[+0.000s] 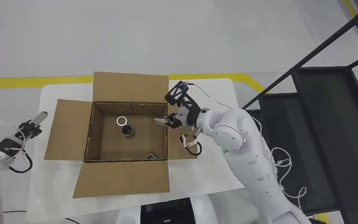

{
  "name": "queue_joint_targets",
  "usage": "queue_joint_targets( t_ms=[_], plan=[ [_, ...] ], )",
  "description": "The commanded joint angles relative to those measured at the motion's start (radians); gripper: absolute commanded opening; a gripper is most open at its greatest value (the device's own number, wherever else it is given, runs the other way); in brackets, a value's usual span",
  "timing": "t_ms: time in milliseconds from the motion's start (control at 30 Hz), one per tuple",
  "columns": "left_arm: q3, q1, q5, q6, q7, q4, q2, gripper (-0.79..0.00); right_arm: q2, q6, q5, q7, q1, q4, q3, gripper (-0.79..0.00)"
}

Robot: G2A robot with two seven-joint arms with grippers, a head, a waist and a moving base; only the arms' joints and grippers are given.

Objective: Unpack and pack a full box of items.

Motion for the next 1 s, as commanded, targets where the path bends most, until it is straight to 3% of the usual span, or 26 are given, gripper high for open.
queue_joint_targets(
  t_ms=[0,233,500,700,967],
  plan=[
    [0.026,-0.014,-0.023,0.007,0.028,0.034,-0.004,0.000,0.010,0.029,-0.049,0.014,-0.063,-0.027,0.052,0.000],
    [0.096,-0.039,-0.112,0.028,0.001,0.079,-0.011,0.000,0.028,0.082,-0.097,-0.005,-0.209,-0.048,0.125,0.000],
    [0.124,-0.049,-0.234,0.051,-0.038,0.053,-0.015,0.000,0.028,0.090,0.091,-0.133,-0.287,-0.051,0.132,0.000],
    [0.121,-0.035,-0.365,0.081,-0.089,-0.016,-0.016,0.000,0.024,0.034,0.264,-0.223,-0.296,-0.067,0.078,0.000],
    [0.156,-0.030,-0.476,0.099,-0.152,-0.136,-0.019,0.000,0.018,-0.036,0.353,-0.280,-0.232,-0.024,-0.032,0.000]
  ],
)
